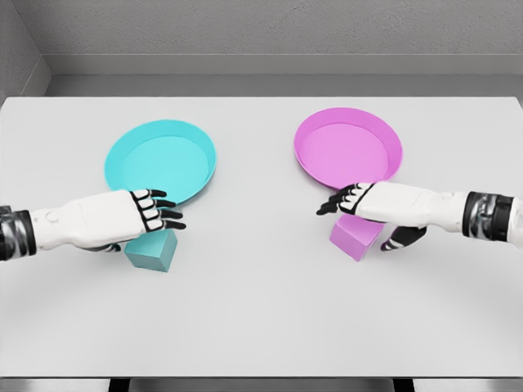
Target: Place the blocks in the corresponding plates according to their colors
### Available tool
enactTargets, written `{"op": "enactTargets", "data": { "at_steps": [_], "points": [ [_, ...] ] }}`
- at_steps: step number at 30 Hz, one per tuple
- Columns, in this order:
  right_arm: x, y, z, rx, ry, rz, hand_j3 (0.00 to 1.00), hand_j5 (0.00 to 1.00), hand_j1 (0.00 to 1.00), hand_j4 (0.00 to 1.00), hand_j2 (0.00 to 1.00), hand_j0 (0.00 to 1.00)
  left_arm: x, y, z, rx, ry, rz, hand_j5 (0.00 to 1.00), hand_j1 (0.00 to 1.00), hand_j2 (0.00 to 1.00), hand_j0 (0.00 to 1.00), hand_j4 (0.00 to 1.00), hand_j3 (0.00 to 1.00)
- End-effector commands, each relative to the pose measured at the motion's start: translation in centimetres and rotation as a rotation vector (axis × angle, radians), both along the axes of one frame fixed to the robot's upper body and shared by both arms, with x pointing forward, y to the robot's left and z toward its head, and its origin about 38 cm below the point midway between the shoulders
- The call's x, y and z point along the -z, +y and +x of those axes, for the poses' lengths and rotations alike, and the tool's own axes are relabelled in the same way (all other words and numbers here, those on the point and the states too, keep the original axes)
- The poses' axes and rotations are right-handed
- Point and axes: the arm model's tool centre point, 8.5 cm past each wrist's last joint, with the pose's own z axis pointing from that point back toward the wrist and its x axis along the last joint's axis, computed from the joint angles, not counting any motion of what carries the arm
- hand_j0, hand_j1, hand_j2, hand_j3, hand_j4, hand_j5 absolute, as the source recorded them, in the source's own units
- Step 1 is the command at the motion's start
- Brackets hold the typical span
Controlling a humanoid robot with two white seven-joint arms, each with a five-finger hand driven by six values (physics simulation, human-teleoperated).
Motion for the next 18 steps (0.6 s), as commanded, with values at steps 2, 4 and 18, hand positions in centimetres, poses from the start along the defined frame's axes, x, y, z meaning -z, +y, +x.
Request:
{"op": "enactTargets", "data": {
  "at_steps": [2,4,18],
  "points": [
    [0.7,0.2,-0.31,-0.004,0.022,-0.005,1.0,1.0,1.0,1.0,1.0,1.0,0.27,-0.2,-0.21,0.006,0.014,0.008,1.0,1.0,1.0,1.0,1.0,1.0],
    [1.11,0.38,-0.46,-0.008,0.033,-0.007,1.0,1.0,1.0,1.0,1.0,1.0,0.63,-0.27,-0.32,0.011,0.019,0.025,1.0,1.0,1.0,1.0,1.0,1.0],
    [1.25,0.08,0.5,0.087,0.068,-0.06,0.6,0.6,0.6,0.6,0.6,0.6,1.18,-0.73,-0.26,0.026,0.013,0.051,1.0,1.0,1.0,1.0,1.0,1.0]
  ]
}}
